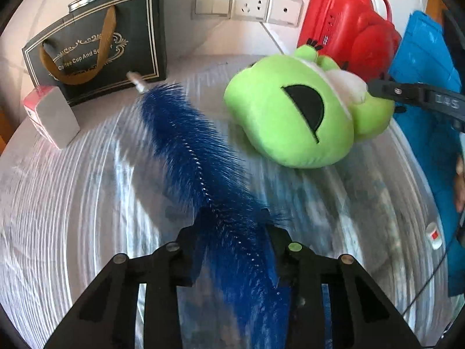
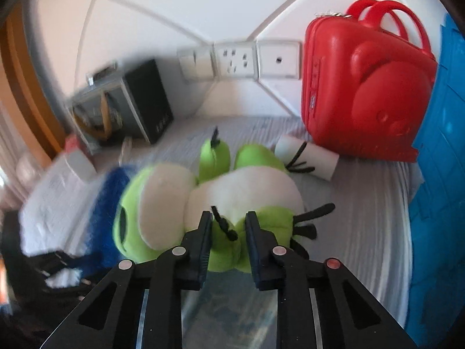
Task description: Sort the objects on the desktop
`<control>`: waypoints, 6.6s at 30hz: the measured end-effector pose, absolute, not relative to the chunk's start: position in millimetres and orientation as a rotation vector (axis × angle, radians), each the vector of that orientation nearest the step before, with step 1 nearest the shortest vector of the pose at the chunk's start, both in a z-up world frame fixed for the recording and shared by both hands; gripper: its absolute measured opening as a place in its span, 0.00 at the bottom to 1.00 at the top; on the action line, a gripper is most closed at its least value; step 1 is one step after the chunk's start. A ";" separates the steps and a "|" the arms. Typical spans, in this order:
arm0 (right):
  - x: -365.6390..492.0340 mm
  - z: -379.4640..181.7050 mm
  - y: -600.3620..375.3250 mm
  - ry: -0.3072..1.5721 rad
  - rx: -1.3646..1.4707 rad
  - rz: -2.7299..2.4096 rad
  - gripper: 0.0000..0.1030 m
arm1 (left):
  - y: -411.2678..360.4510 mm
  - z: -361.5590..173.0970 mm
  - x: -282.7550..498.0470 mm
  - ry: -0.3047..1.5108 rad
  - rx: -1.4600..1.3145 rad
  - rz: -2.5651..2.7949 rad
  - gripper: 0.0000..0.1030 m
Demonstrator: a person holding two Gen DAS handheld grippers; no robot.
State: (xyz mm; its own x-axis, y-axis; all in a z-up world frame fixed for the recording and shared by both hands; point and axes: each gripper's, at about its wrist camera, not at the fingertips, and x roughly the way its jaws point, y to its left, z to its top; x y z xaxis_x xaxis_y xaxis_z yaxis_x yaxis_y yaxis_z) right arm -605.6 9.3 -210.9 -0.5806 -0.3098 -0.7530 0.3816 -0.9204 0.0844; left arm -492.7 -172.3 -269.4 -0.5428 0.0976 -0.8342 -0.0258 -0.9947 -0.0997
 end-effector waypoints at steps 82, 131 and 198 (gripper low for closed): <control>-569.3 -171.2 0.4 0.174 1.025 -2.454 0.94 | -167.2 -260.9 -499.9 -0.210 -1.425 2.675 0.24; -489.0 -94.4 56.1 -0.012 0.993 -2.409 0.14 | -161.8 -176.6 -430.3 -0.124 -1.193 2.730 0.08; -383.0 60.7 43.0 0.082 0.742 -2.449 0.14 | -178.5 -65.2 -337.1 0.014 -0.792 2.839 0.04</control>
